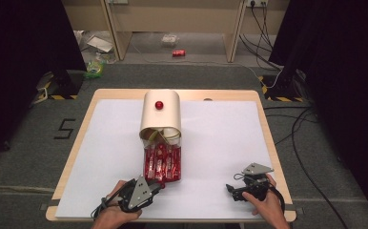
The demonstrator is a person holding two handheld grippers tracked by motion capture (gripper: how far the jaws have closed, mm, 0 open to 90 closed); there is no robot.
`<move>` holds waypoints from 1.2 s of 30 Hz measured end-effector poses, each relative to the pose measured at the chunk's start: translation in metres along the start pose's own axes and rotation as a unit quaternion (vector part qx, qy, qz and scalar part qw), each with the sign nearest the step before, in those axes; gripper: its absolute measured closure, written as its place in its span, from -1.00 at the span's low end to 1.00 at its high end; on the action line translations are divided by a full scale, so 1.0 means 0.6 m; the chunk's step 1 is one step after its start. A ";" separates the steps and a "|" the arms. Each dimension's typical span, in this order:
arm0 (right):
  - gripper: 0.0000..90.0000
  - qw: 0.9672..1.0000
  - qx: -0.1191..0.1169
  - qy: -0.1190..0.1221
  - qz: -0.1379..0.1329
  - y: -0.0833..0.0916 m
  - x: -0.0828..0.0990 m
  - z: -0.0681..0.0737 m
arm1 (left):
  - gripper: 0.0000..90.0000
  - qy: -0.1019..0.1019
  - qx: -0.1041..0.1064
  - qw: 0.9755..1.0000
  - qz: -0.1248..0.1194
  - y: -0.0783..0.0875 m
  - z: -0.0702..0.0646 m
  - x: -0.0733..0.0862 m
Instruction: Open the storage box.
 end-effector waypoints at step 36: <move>-0.99 1.000 0.001 -0.003 0.000 0.000 0.000 0.000 | 0.09 0.081 -0.024 0.994 -0.064 0.022 0.024 -0.002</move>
Point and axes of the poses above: each handheld gripper's, and its own axes: y roughly backward along the jaws, x roughly out of its underside, z roughly to its left, the point moved 2 cm from there along -y, roughly forward along the jaws, and after that the axes turned 6 degrees about -z, right-handed, at the moved point
